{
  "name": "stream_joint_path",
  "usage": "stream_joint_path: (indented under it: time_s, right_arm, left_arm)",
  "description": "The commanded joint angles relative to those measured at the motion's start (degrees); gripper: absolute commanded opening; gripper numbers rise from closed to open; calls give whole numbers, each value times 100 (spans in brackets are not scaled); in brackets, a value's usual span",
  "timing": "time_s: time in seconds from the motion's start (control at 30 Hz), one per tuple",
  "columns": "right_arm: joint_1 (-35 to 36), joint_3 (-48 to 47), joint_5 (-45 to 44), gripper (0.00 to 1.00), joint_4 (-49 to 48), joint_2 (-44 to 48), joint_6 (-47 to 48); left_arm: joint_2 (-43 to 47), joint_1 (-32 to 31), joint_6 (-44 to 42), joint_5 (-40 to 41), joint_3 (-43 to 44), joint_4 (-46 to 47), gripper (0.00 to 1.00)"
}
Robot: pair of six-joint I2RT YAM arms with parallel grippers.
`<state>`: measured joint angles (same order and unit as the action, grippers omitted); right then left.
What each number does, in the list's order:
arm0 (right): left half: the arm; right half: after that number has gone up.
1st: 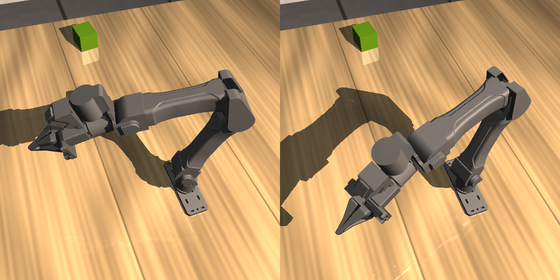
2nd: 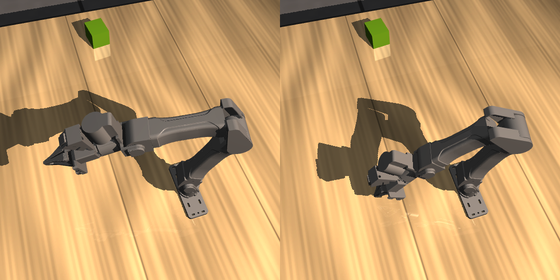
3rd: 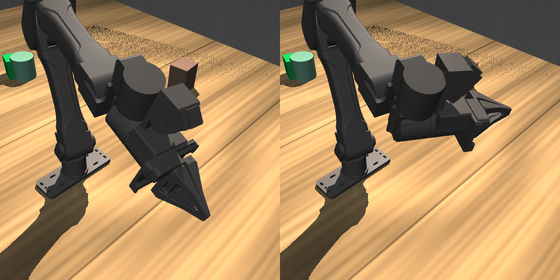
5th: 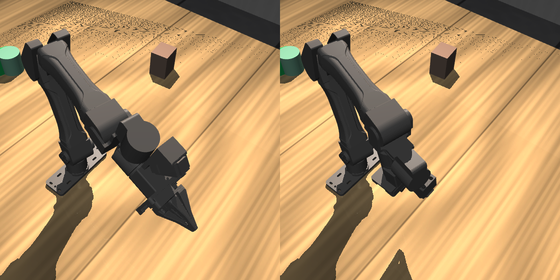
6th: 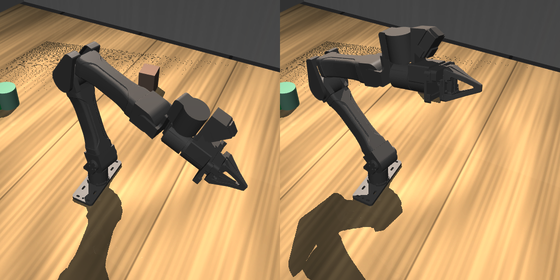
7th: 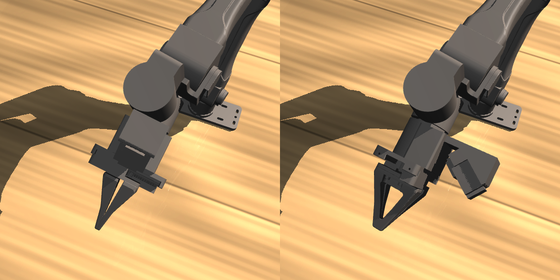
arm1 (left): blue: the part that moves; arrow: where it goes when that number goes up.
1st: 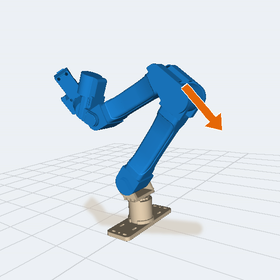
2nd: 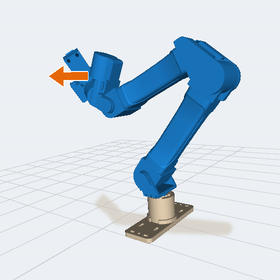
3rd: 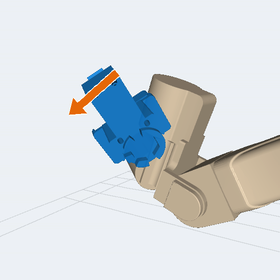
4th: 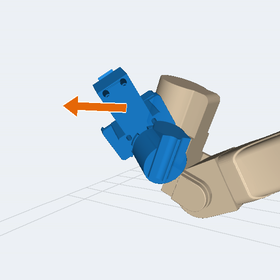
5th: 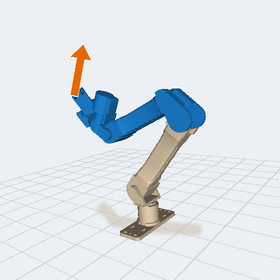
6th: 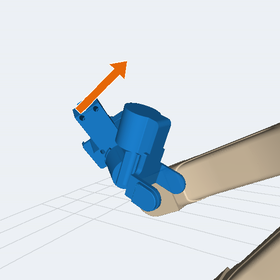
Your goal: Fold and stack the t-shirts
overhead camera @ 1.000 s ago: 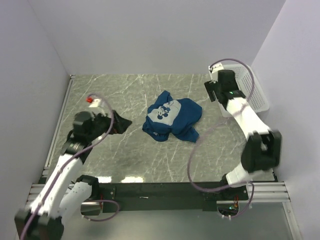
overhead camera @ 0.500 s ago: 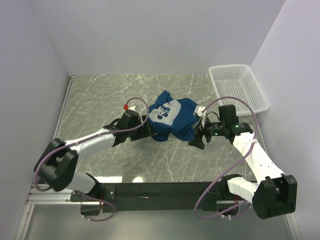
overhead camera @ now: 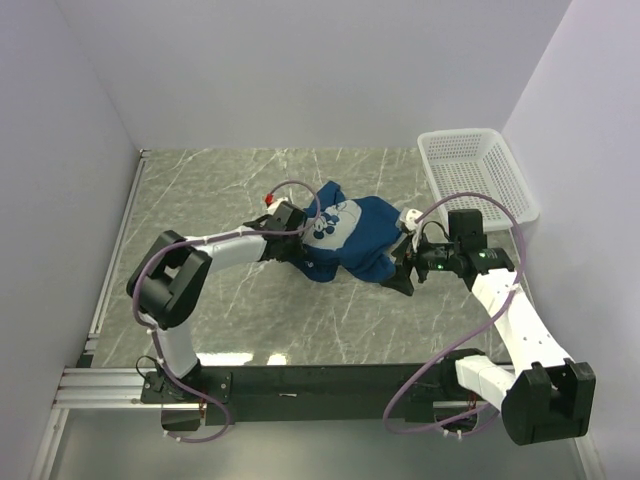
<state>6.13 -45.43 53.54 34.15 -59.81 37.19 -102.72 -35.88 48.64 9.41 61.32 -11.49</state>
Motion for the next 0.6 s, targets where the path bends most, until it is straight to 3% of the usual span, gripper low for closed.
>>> stream_joint_path:
  time_s: [0.0,0.23,0.37,0.57]
  right_arm:
    - [-112,-212,192,95,12,118,87]
    - [-288,-247,262,95,65,163,87]
    - [-323,-238,245,95,48,207,69]
    - [-428,-221,236,95,21,268,60]
  left_arm:
    - [-47,-7,-416,447,476,-431,2]
    - [1261,-24,-1453,1142,1653,-1310,0]
    - [2095,-24,-2130,810,2506,-1444,0]
    - [2405,-16,-2746,519,4597,-2102,0]
